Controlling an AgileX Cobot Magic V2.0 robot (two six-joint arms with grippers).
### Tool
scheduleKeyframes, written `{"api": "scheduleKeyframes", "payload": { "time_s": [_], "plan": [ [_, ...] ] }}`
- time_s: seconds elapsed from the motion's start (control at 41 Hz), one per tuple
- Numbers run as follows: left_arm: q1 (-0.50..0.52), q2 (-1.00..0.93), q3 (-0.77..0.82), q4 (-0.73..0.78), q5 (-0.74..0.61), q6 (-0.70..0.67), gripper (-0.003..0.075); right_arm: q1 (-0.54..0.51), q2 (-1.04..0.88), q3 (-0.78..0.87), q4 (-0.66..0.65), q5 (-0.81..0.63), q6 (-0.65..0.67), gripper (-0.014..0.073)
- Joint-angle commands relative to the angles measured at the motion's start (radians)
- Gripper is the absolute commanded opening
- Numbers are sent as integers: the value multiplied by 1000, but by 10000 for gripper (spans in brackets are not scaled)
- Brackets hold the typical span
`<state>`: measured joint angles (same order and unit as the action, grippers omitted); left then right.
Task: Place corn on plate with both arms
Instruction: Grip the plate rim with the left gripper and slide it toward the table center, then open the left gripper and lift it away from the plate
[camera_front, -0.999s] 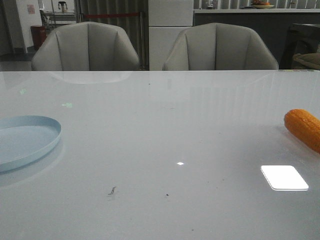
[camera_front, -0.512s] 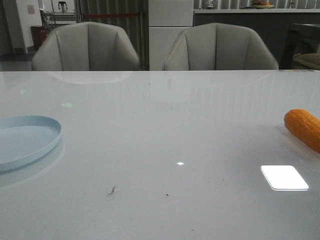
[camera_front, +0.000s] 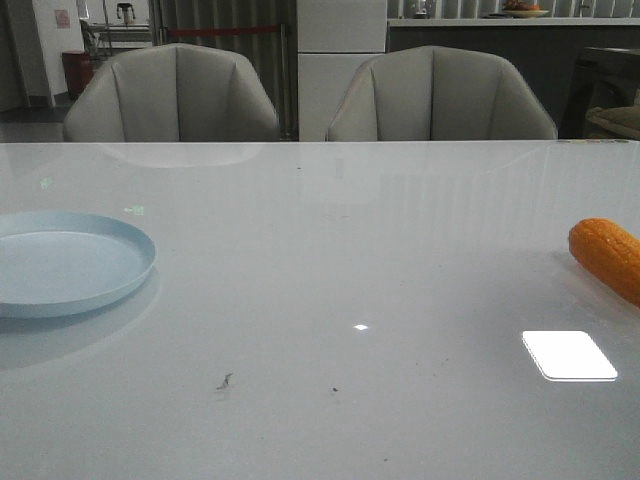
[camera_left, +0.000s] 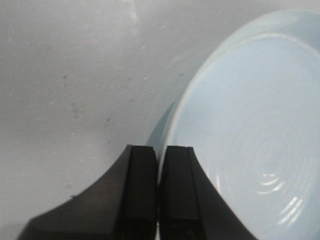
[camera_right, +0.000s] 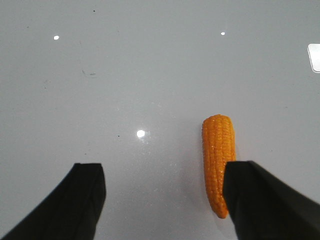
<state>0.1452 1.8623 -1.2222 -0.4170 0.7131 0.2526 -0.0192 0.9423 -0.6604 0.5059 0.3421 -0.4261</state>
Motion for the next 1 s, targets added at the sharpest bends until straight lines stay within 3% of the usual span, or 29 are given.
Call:
{"api": "scheduleKeyframes", "payload": {
  "time_s": [0.0, 0.244, 0.536, 0.78, 0.853, 0.974],
  "plan": [
    [-38, -65, -69, -96, 36, 50, 96, 0, -9, -38, 16, -49, -6, 591],
    [-207, -65, -146, -145, 65, 58, 96, 0, -9, -38, 16, -41, -6, 591],
    [-446, -29, -161, -180, -52, 58, 96, 0, -9, -38, 16, -32, -6, 591],
    [-533, 62, -161, -205, -53, 55, 102, 0, -9, -38, 16, -9, -6, 591],
    [-539, 66, -161, -206, -54, 55, 130, 0, -9, -38, 16, 4, -6, 591],
    [-539, 66, -179, -206, -56, 55, 278, 0, -9, -38, 16, 11, -6, 591]
  ]
}}
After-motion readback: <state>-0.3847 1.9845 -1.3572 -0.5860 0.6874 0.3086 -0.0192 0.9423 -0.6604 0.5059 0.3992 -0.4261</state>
